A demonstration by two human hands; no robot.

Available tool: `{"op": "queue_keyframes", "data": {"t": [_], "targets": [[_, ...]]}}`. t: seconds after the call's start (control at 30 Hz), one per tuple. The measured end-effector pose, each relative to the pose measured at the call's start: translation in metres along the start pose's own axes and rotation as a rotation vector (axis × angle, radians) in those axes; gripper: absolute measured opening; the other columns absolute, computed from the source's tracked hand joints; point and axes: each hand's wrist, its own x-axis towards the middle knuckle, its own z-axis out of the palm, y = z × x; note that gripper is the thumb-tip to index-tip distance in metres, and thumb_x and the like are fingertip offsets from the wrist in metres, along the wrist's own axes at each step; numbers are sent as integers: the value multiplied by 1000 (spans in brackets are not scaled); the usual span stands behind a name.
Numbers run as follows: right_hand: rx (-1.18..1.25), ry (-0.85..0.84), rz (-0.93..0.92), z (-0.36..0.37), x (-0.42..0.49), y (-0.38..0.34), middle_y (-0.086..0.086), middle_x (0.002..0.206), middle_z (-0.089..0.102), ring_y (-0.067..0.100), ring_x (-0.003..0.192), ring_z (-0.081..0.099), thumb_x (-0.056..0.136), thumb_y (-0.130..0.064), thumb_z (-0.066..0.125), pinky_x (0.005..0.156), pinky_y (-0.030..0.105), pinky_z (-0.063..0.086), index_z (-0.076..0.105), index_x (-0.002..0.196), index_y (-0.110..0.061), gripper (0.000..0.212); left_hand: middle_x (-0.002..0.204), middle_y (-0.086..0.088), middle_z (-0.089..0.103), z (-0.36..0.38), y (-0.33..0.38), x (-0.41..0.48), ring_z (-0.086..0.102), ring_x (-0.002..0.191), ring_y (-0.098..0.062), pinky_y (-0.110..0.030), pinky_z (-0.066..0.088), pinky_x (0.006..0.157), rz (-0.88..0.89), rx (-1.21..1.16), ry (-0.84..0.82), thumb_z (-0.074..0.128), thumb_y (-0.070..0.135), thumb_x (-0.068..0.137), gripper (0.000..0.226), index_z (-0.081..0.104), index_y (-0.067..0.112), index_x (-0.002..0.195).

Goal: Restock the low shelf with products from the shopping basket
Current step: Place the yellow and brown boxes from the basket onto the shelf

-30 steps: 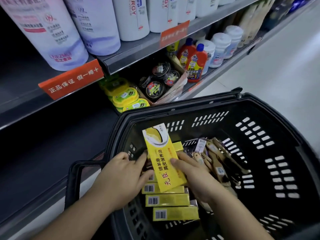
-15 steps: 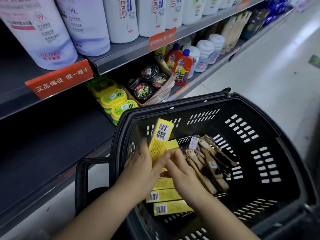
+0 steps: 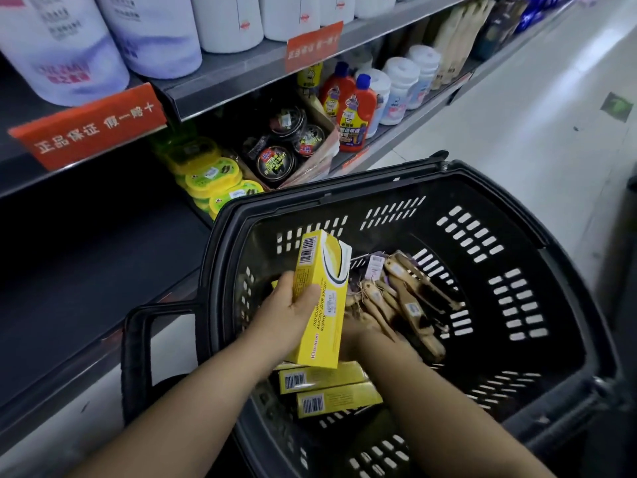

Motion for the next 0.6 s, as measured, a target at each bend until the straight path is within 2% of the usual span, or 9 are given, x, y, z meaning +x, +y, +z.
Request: {"op": "queue_keyframes", "data": {"t": [0.1,0.17,0.23,0.27,0.33,0.37,0.43,0.5,0.6], "targets": [[-408,134,-9,6,7,-6,9,151,29,32,137,28,88,-40,60,112,46,26,28,147,-21,69,94,-12,67,-5,0,0,65,87,-30,-40,50,79,-32,-80,8,40,31,97,16,52,22,101],[-523,214,-56,-4,-3,-14,10,141,44,31,127,42,88,-38,58,104,42,35,41,139,-21,56,94,-14,68,-6,-1,-1,64,85,-31,-40,50,77,-38,-120,18,40,30,96,17,53,21,100],[-595,255,-42,-23,-18,-15,6,121,60,26,107,57,87,-38,58,89,38,47,55,122,-21,39,88,-7,68,-7,-3,-1,64,78,-24,-34,48,70,-46,-161,29,39,31,97,17,53,23,100],[-562,271,-7,-35,-30,-13,4,109,64,24,96,61,85,-41,59,81,35,52,59,111,-20,34,83,-3,67,-8,-4,0,63,73,-19,-29,47,64,-51,-173,36,39,32,97,16,53,24,99],[-324,339,96,-64,-61,-5,2,87,65,21,80,62,81,-46,61,69,31,52,60,91,-18,30,75,2,65,-9,-7,1,61,61,-10,-21,44,54,-58,-194,48,38,33,97,14,51,26,98],[-159,387,137,-78,-79,1,1,80,64,20,76,62,81,-46,61,66,31,52,59,84,-18,29,71,3,63,-9,-8,1,59,55,-6,-18,43,50,-58,-201,50,38,33,97,14,50,26,97],[153,511,144,-94,-111,13,-1,79,66,15,73,65,81,-41,64,66,35,56,59,85,-19,23,69,3,61,-9,-9,2,57,47,-2,-12,40,42,-63,-217,51,38,32,98,14,49,25,96],[362,648,26,-94,-134,18,-8,85,68,8,79,66,79,-32,70,71,35,58,60,92,-27,17,69,0,61,-9,-9,3,57,44,0,-10,38,38,-99,-266,49,38,31,98,14,49,23,96],[400,883,-288,-79,-150,10,-16,100,66,2,97,62,71,-10,78,85,27,52,57,97,-38,43,80,-5,68,-11,-6,4,66,60,-8,-16,46,47,-177,-331,0,42,38,95,25,54,19,107]]}}
